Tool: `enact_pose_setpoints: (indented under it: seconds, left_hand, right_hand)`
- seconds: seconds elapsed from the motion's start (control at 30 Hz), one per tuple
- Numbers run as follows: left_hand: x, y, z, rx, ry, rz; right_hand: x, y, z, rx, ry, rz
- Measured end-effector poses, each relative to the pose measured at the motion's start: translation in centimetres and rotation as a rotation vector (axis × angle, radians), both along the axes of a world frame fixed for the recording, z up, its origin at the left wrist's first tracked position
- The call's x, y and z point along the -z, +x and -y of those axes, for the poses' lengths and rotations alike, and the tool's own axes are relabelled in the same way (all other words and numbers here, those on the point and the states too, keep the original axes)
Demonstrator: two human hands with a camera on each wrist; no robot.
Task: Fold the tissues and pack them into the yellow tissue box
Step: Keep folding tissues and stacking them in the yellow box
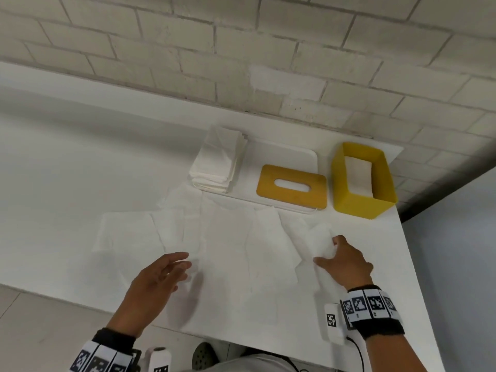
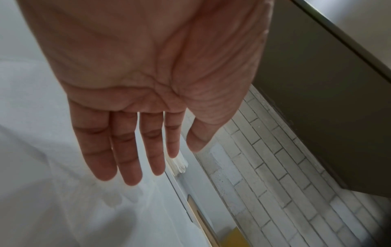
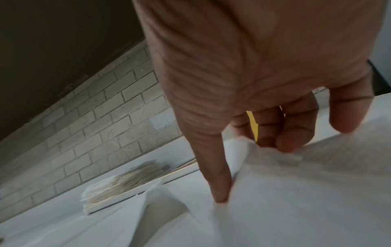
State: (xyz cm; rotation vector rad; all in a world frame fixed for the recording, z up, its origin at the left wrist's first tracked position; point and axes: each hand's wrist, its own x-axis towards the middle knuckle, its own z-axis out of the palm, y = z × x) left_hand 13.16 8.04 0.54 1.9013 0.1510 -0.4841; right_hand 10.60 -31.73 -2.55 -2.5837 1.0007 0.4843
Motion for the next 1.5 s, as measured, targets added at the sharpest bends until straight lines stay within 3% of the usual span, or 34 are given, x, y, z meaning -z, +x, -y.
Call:
enact_pose_setpoints:
  seconds: [0.13,0.4,0.67,0.77,0.97,1.27,1.37,1.5]
  left_hand:
    - [-0.5,0.7,0.9,0.062,-0.003,0.023]
    - [-1.9,1.6,4.1,0.173,-0.057,0.045]
    - [-3.2,1.3,9.1,0.322,-0.312,-0.028]
    - [-3.6,1.1,11.1,0.321,-0.381,-0.038]
    - [-3.0,1.2,11.1,0.112,-0.455,0.010]
    - [-3.8,2.3,10.1,0.188,-0.385,0.070]
    - [-4.0,3.0,9.4,0.160,-0.356,0.127]
    - [-4.0,4.0,8.4,-0.010,-0.477,0.086]
  right_hand:
    - [-0.4,-0.9,-0.3,0.029,-0.046,-0.024]
    - [-3.6,-2.4,-1.9,0.133,0.148,0.284]
    - [-8.3,-3.5,-7.4,0.102,0.705,0.712]
    - [-8.3,-3.4,-10.2,0.024,0.883,0.713]
    - [-7.7,-2.8,-12.0,-0.004,0.978,0.739]
    - [-6.7,-1.4,-12.6,0.176,1.413,0.787]
    - [-6.5,-1.2,-12.8,0.095,1.337,0.753]
    - [-6.2,-1.4,-13.0,-0.061,1.185,0.605]
